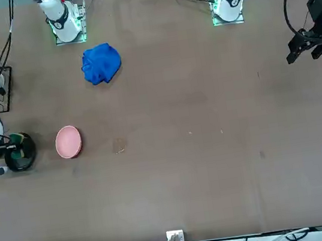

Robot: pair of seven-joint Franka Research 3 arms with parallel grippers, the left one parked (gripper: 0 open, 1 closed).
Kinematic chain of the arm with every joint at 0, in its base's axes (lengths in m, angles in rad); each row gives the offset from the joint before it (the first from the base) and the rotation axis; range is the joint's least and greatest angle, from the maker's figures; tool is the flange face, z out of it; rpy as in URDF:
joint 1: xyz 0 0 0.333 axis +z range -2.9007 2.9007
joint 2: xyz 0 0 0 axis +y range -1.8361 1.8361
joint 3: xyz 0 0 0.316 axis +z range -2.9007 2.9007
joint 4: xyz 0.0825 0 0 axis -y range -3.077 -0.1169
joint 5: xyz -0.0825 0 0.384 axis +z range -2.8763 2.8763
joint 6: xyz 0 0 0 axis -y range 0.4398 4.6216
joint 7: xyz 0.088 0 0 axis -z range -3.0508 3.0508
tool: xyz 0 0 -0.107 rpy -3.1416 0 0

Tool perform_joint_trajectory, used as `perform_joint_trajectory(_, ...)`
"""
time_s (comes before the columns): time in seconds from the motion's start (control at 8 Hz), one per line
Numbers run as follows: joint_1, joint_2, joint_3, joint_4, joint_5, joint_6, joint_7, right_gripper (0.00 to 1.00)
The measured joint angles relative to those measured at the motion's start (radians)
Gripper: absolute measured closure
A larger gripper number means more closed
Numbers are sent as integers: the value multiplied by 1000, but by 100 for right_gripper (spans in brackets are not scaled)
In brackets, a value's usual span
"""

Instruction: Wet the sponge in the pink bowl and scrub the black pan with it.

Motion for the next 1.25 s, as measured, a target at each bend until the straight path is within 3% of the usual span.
perform_joint_trajectory(0.5, -21, 33, 4, 35, 1, 59, 0, 80)
perform_joint_trajectory(1.0, -9, 39, 63, 51, 15, 55, 0, 79)
perform_joint_trajectory(1.25, -2, 41, 65, 51, 15, 6, 0, 79)
